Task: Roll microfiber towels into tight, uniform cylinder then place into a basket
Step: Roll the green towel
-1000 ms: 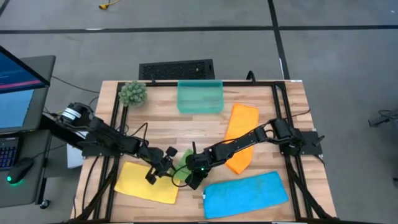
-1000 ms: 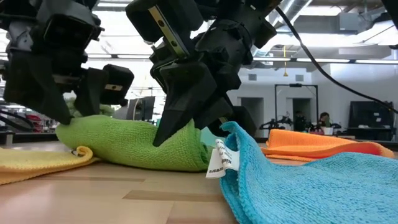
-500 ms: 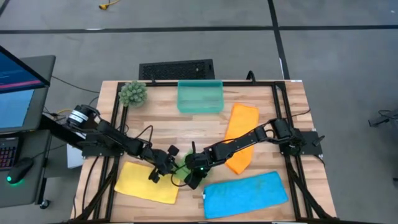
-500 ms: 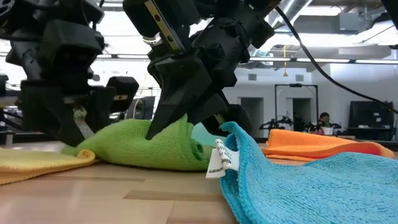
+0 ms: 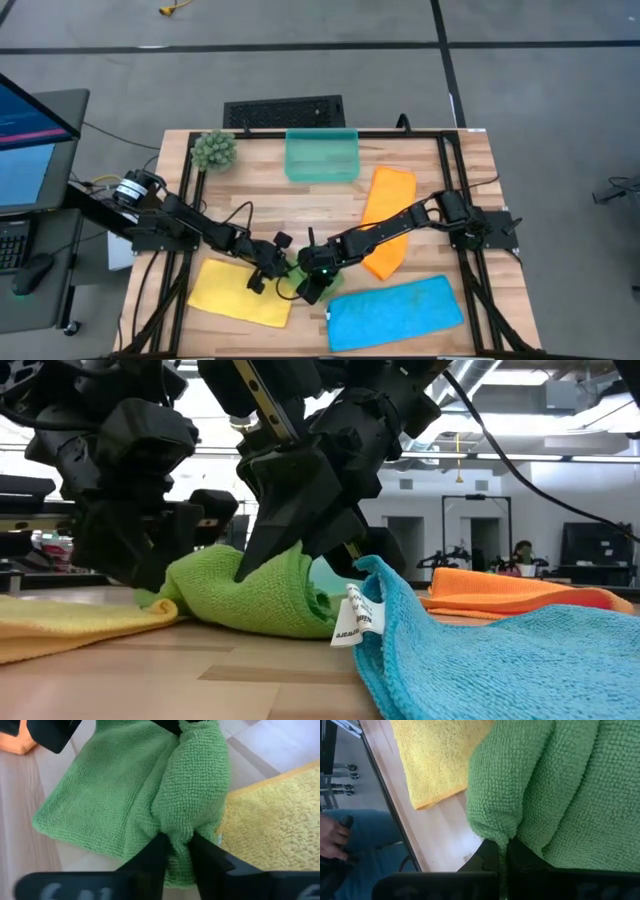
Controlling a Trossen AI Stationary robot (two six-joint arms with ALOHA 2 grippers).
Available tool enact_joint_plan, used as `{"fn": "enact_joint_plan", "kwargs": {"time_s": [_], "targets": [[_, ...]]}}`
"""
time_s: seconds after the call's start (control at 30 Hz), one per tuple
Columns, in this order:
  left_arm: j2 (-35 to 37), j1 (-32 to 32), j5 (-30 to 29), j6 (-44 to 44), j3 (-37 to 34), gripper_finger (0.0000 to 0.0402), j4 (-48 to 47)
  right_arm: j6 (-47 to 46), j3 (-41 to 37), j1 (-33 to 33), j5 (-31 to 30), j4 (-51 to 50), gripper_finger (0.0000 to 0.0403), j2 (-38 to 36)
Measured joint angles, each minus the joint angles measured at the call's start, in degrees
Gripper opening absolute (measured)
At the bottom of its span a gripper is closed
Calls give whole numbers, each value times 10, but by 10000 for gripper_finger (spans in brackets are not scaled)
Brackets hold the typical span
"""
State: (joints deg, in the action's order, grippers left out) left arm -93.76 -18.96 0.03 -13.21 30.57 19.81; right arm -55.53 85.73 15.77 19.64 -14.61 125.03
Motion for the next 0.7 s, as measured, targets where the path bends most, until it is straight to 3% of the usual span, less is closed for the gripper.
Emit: {"fn": "enact_joint_plan", "kwargs": {"time_s": [0.17, 0.57, 0.7], "targets": [[0, 0, 10, -3, 8, 8, -6, -7, 0, 4, -1, -3, 15, 0], [0, 33, 79, -21, 101, 2, -175, -56, 0, 26, -23, -16, 23, 0], [0, 51, 88, -44, 125, 1, -222, -50, 0, 37, -78, -15, 18, 0]]}}
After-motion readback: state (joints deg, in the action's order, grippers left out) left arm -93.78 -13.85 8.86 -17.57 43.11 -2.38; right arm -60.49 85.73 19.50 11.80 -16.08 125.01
